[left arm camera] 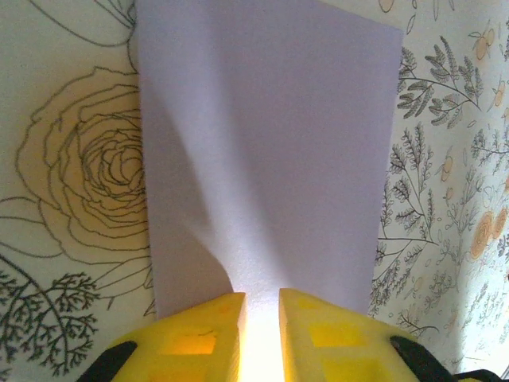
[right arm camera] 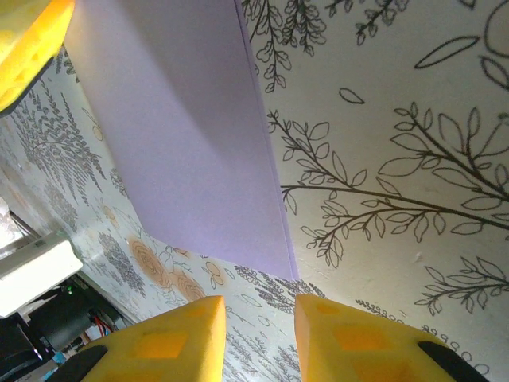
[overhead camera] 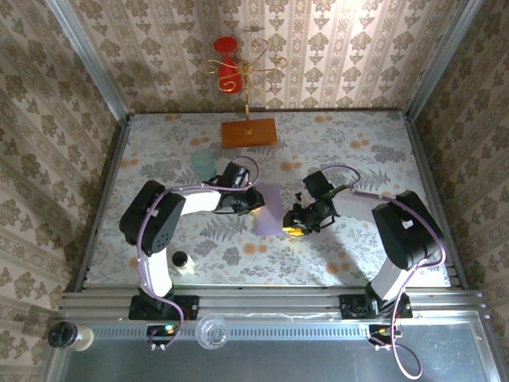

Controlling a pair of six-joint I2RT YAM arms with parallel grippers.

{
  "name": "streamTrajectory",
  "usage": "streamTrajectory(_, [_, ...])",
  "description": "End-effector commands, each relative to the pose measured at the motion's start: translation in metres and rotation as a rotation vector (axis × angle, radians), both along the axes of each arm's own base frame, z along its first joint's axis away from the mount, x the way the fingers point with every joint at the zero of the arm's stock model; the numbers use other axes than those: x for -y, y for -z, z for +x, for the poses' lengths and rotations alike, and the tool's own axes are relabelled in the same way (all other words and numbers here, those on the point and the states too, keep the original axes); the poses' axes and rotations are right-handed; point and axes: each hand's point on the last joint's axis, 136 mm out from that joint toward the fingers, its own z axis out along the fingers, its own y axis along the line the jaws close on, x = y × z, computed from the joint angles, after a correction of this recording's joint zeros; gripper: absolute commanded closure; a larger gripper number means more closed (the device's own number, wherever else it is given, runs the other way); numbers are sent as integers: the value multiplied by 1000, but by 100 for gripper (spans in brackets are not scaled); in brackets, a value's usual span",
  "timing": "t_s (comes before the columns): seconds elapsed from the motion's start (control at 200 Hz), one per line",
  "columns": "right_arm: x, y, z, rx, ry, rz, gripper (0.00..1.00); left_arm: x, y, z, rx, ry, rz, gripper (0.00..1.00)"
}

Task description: Fold a paper plane with a square sheet of paper (pick it up from the middle)

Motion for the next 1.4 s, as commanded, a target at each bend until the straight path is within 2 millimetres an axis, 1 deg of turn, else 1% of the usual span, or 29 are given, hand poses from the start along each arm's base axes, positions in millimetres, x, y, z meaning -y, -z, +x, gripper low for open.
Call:
streamTrajectory(0.0, [0,-8,0,13,10,5,69,8,-32,-1,67,32,-25,79])
streamTrajectory(0.08, [2,-8,-1,19,15,1,69,7,-35,-6,72,31,-27,79])
streamTrajectory(0.125, [3,-7,-2,18,18,-4,69,3,-32,-9,65,25,-17,79])
streamTrajectory(0.24, [3,-4,-2,13,19,-4,68,-10,-17,-12,36,-7,26,80])
streamTrajectory(0.435, [2,-3,-3,6,16,-2,68,-8,1,-12,-9,-14,55,81])
streamTrajectory(0.575, [3,-1,-4,4,16,-5,68,-18,18,-13,-52,-52,98,82])
streamTrajectory(0.705, [3,2,-4,-2,17,-7,68,-27,30,-14,-89,-102,99,83])
streamTrajectory(0.815, [1,3,-3,-2,15,3,67,-29,34,-16,-106,-119,91,83])
streamTrajectory(0.97, [-6,5,-1,-16,5,35,66,-27,37,-17,-124,-121,78,83])
streamTrajectory(1.21, [-6,11,2,-22,11,29,66,-31,43,-20,-161,-136,80,83])
streamTrajectory(1.395, [-9,12,7,-13,17,34,69,-33,47,-22,-174,-138,81,84])
